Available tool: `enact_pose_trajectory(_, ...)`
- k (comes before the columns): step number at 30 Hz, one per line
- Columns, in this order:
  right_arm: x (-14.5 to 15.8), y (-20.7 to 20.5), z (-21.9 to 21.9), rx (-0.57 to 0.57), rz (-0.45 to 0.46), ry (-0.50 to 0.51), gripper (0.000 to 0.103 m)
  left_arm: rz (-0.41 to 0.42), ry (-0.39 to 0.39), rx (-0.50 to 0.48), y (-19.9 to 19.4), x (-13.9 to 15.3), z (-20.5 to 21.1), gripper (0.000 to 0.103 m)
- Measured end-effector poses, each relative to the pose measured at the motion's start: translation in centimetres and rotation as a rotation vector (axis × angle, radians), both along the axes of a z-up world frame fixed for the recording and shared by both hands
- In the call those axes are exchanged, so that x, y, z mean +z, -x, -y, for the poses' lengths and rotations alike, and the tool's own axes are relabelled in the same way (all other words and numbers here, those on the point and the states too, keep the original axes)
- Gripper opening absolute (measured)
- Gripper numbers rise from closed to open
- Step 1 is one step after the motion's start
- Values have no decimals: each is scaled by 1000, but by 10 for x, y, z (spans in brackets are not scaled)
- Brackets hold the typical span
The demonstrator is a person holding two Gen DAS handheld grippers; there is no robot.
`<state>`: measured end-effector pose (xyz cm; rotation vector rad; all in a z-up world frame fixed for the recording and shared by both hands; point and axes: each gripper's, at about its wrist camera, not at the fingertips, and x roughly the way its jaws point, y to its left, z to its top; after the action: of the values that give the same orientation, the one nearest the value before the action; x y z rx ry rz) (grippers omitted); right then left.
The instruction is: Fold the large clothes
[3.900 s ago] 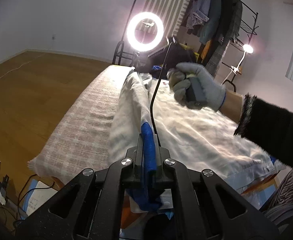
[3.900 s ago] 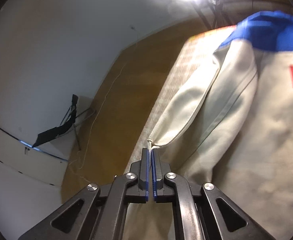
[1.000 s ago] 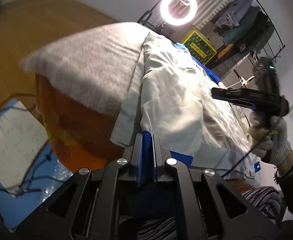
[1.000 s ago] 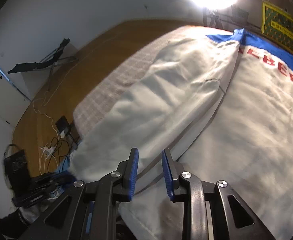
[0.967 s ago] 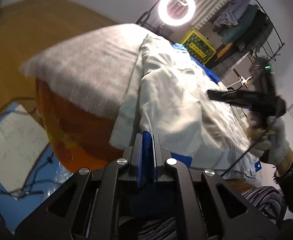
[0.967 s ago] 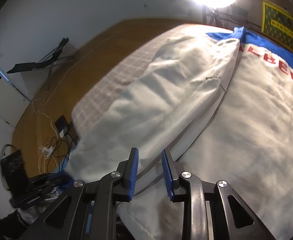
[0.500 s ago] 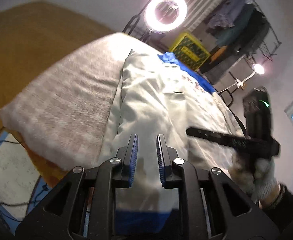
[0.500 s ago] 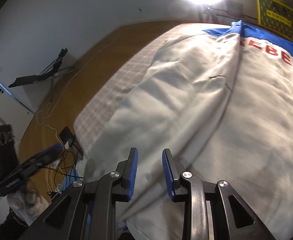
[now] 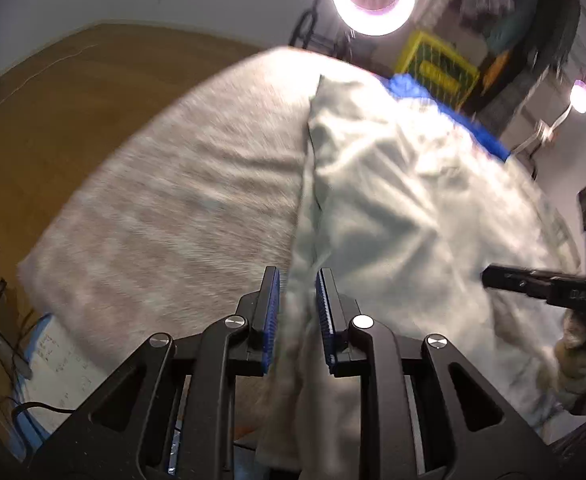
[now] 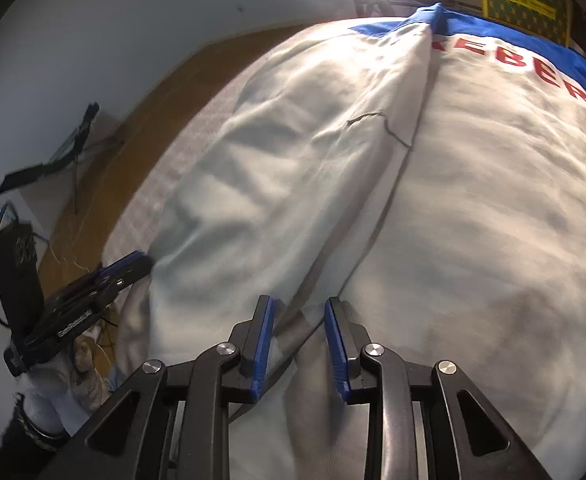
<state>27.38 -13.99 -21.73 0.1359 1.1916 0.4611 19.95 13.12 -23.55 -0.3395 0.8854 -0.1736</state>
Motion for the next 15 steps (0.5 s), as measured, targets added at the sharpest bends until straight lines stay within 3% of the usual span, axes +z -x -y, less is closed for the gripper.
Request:
enact_pose_trajectory(2, 9, 5, 3, 11, 15, -17, 34, 25, 92, 10, 15, 6, -22, 26)
enact_pose_trajectory(4, 19, 13, 4, 35, 30, -41, 34, 23, 194, 28, 35, 3, -45, 59)
enact_pose_trajectory(5, 23, 16, 4, 45, 39, -50, 34, 24, 242, 33, 44, -2, -55, 62)
enact_pose_trajectory(11, 36, 42, -4, 135, 53, -92, 34, -22, 412, 31, 74, -35, -73, 63)
enact_pose_trajectory(15, 37, 58, -12, 184, 44, -117, 34, -44, 582, 47, 72, -64, -73, 64)
